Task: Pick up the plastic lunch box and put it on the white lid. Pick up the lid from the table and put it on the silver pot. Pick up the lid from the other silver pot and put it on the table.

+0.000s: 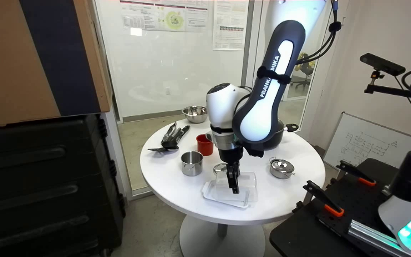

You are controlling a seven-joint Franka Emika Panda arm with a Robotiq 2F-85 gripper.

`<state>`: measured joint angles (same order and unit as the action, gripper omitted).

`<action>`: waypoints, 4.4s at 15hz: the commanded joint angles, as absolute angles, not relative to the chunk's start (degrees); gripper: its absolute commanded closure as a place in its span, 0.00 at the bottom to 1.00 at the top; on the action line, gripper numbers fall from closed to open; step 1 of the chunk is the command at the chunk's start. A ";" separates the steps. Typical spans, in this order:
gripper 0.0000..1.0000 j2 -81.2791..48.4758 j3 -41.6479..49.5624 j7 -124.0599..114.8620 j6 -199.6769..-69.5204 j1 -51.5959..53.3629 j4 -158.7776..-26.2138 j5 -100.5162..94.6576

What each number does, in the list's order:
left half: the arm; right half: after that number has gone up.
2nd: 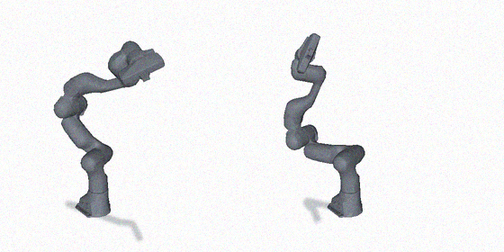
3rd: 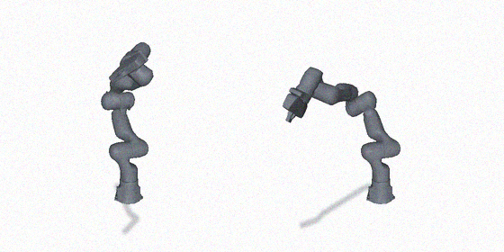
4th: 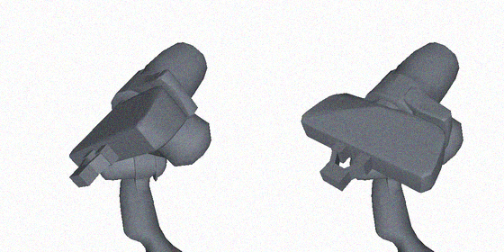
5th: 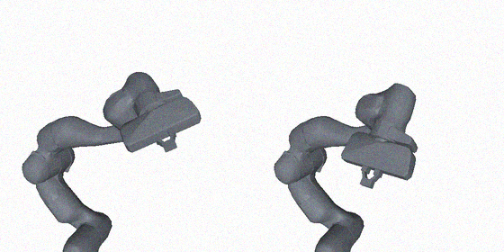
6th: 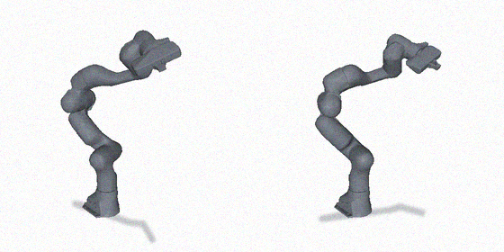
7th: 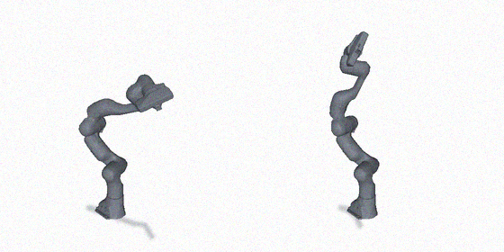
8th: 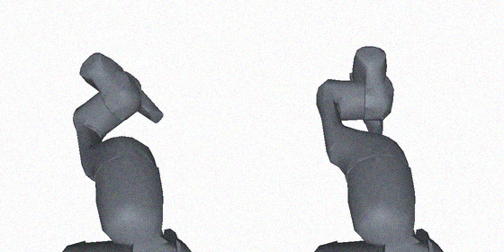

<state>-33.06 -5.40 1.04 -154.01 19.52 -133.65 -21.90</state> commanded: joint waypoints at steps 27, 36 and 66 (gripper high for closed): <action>0.36 -30.67 -3.41 -0.17 -158.83 20.25 -136.71 -19.98; 0.36 -31.57 -4.27 0.30 -160.61 19.94 -136.74 -19.35; 0.36 -34.71 -3.22 -0.54 -169.59 20.83 -136.49 -16.13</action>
